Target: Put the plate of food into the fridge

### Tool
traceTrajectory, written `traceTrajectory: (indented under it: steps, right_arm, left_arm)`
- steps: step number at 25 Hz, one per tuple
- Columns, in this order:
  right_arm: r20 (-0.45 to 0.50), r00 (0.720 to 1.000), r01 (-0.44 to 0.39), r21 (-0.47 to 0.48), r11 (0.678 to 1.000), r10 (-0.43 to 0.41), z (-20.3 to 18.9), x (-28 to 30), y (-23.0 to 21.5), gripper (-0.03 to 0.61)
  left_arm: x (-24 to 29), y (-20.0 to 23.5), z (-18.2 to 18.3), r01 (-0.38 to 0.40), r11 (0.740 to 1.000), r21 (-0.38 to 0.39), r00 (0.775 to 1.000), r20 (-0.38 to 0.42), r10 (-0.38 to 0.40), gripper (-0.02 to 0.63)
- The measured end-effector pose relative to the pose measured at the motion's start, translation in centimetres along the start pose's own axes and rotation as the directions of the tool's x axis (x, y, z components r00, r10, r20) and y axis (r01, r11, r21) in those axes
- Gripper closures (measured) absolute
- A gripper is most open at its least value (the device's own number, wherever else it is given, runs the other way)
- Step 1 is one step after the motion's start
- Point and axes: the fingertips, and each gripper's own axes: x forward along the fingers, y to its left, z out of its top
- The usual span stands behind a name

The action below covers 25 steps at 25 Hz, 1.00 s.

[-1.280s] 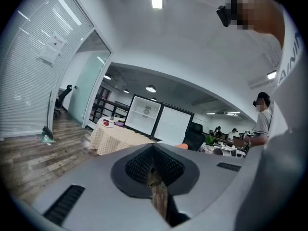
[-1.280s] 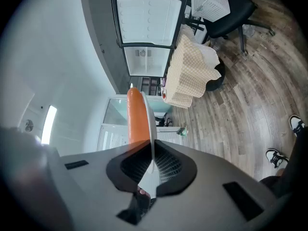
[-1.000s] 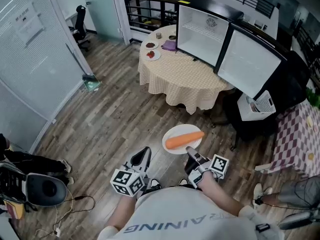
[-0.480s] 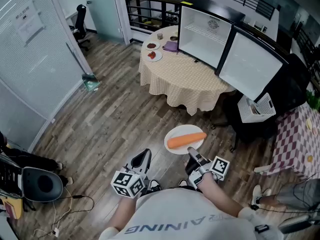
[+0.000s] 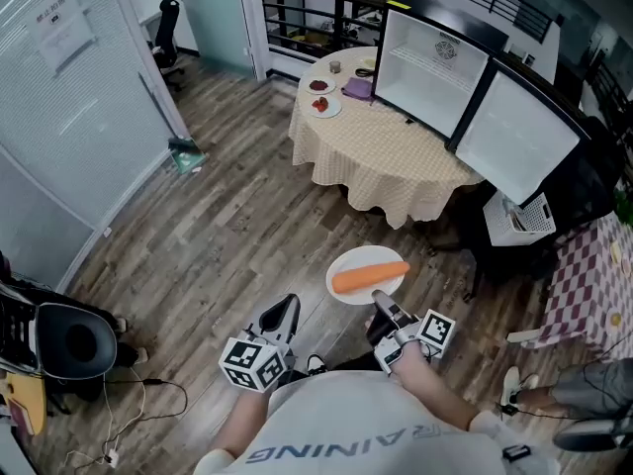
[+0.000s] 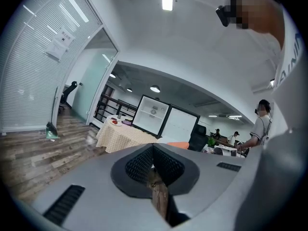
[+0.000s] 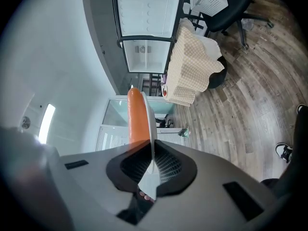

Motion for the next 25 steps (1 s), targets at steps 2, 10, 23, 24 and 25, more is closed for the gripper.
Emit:
traceTrajectory:
  steps: [2, 10, 23, 24, 25]
  right_arm:
    - [0.012, 1.0, 0.0, 0.004, 1.0, 0.0, -0.4, 0.8, 0.0, 0.545]
    - [0.014, 1.0, 0.009, 0.004, 1.0, -0.009, -0.6, 3.4, 0.1, 0.545]
    - [-0.018, 1.0, -0.002, 0.018, 1.0, 0.003, 6.4, 10.7, 0.8, 0.545]
    - [-0.025, 1.0, -0.004, 0.013, 1.0, 0.004, 7.2, 11.3, 1.1, 0.545]
    - [-0.031, 1.0, -0.004, 0.009, 1.0, 0.005, 7.9, 11.8, 1.4, 0.545]
  left_arm:
    - [-0.3, 1.2, 0.2, 0.002, 1.0, 0.0, 1.0, -0.001, -0.002, 0.604]
    - [0.7, 4.0, 1.0, 0.007, 1.0, -0.013, 1.0, -0.001, -0.007, 0.606]
    - [9.0, 7.1, 4.9, -0.016, 1.0, 0.013, 1.0, 0.006, 0.016, 0.604]
    - [9.8, 7.1, 5.3, -0.02, 1.0, 0.013, 1.0, 0.009, 0.02, 0.606]
    - [10.6, 7.2, 5.7, -0.022, 1.0, 0.013, 1.0, 0.011, 0.022, 0.604]
